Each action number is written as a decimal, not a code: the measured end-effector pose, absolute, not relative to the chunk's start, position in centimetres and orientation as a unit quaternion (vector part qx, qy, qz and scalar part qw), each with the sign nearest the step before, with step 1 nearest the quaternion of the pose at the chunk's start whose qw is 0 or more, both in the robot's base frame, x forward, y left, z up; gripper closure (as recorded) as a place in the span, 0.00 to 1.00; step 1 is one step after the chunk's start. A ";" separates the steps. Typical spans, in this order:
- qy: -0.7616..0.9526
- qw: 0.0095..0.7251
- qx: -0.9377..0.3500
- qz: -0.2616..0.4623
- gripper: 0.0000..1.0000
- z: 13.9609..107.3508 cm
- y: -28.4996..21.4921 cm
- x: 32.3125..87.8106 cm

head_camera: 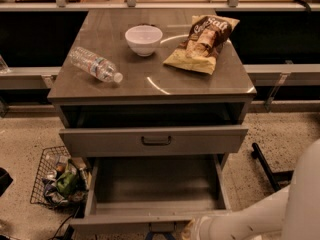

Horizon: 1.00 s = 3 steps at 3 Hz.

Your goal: Close middle drawer

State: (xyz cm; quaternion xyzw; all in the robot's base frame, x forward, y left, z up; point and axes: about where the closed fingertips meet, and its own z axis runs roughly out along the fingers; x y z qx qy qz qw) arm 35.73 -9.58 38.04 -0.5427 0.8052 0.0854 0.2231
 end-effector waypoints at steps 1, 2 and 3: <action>0.804 0.227 -0.544 0.084 1.00 38.1 -9.6 36.1; 0.794 0.238 -0.554 0.078 1.00 38.6 -9.2 38.7; 0.773 0.256 -0.577 0.067 1.00 39.5 -8.0 43.4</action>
Offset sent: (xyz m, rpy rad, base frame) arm 0.1575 0.0231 0.0328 -0.0027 -0.1935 0.1302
